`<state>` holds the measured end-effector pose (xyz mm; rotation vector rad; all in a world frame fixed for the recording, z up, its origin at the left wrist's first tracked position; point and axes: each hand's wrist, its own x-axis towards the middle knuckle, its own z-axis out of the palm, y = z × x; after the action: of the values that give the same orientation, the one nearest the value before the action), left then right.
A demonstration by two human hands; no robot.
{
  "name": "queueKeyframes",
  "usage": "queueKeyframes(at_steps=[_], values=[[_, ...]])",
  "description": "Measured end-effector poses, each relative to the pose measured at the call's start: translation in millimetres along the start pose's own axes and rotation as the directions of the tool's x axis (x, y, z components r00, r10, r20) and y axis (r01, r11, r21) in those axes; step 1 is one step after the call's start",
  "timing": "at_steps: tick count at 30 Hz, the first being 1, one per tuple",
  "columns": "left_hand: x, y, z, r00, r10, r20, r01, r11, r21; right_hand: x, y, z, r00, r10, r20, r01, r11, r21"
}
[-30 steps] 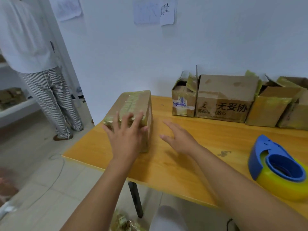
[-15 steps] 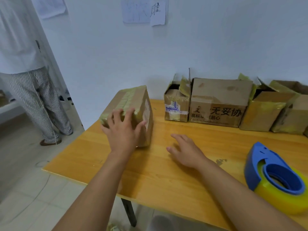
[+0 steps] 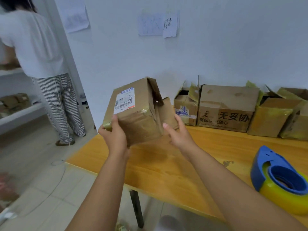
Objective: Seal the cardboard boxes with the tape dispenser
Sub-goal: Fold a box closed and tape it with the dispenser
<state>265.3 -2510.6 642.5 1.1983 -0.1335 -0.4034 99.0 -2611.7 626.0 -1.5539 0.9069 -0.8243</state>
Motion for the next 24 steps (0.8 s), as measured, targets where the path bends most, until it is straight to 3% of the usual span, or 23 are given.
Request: queueKeyframes(at_steps=[3,7,10,12,14,16,20,24], values=[[-3.6,-3.5,-8.4,0.992,-0.112,0.058,0.109,0.993,0.050,-2.8,-6.1,1.9,0.995,-0.063,-0.080,0.068,0.996,0.060],[0.8,-16.5,-16.3,0.969,-0.227,0.094,0.202,0.954,0.219,-4.2,-16.8,-1.2,0.926,-0.231,-0.298,0.220,0.973,-0.070],[-0.7,-30.4,-21.3,0.989,0.051,0.140,-0.107,0.897,0.430,-5.9,-29.0,-5.3,0.918,-0.284,-0.277,0.282,0.958,-0.046],[-5.0,-35.4,-19.7,0.936,0.227,0.268,-0.333,0.815,0.474,-6.8,-33.0,-5.7,0.928,-0.293,-0.229,0.285,0.956,-0.066],[-10.9,-33.0,-12.7,0.880,0.292,0.374,-0.448,0.770,0.453,-7.7,-31.5,-5.3,0.938,-0.284,-0.200,0.269,0.958,-0.099],[-13.8,-26.4,-2.9,0.850,0.305,0.430,-0.498,0.733,0.464,-9.4,-27.1,-3.0,0.944,-0.276,-0.179,0.261,0.959,-0.108],[-2.1,-17.1,7.5,0.854,0.263,0.449,-0.499,0.658,0.563,-14.8,-9.8,1.3,0.954,-0.259,-0.150,0.257,0.966,-0.032],[17.9,-8.3,10.2,0.876,0.179,0.447,-0.433,0.702,0.566,-19.1,3.8,6.0,0.971,-0.217,-0.101,0.220,0.975,0.013]])
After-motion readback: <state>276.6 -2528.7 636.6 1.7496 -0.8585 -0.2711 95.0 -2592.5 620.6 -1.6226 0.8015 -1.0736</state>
